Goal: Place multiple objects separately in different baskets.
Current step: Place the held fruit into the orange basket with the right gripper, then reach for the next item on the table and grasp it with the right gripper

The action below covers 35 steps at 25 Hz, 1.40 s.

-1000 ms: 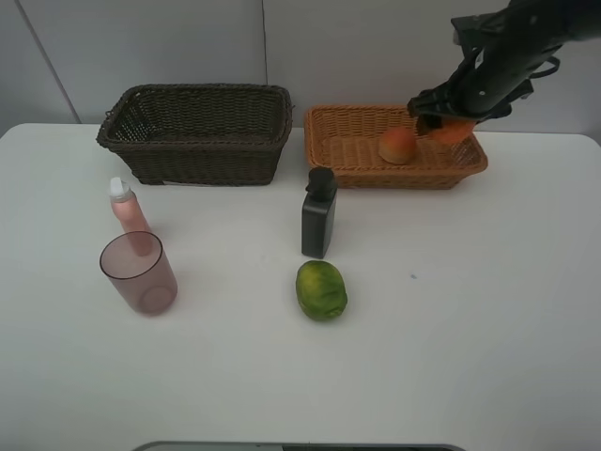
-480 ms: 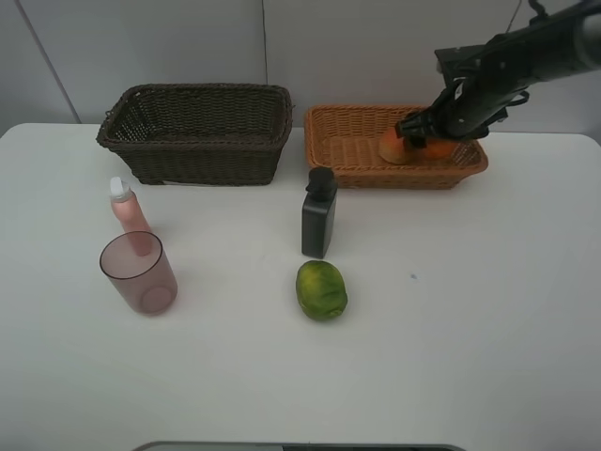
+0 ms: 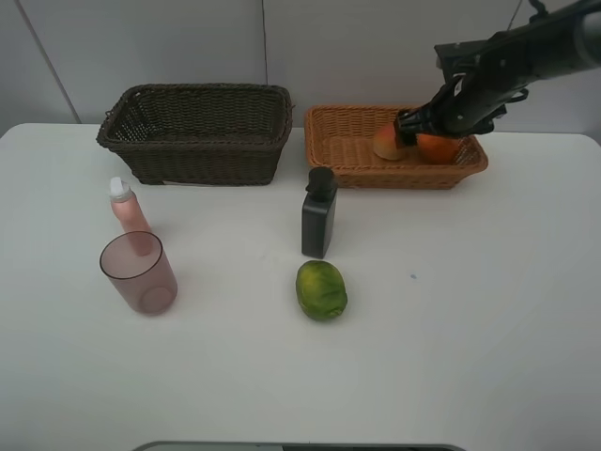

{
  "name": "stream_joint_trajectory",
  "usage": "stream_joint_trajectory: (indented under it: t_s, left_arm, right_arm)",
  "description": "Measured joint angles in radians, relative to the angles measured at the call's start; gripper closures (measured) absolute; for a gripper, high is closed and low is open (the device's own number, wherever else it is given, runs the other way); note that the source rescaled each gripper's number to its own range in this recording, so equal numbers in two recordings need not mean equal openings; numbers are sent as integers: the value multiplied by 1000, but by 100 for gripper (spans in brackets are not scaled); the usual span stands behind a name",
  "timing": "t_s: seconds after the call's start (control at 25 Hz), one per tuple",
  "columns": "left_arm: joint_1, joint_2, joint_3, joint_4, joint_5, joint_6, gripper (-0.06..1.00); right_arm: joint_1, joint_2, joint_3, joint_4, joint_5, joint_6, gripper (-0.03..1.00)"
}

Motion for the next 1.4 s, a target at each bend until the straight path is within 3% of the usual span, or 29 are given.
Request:
stream_joint_trajectory:
  t_s: [0.28, 0.6, 0.72, 1.12, 1.4]
  left_arm:
    - [0, 0, 0, 0, 0, 0, -5]
    - [0, 0, 0, 0, 0, 0, -5]
    - [0, 0, 0, 0, 0, 0, -5]
    - [0, 0, 0, 0, 0, 0, -5]
    - [0, 0, 0, 0, 0, 0, -5]
  right_arm:
    - [19, -76, 0, 16, 100, 0, -3]
    - [131, -148, 0, 44, 395, 0, -3]
    - [179, -190, 30, 62, 455, 0, -3]
    - [359, -369, 219, 161, 480, 0, -3]
    - [519, -378, 306, 185, 456, 84, -3]
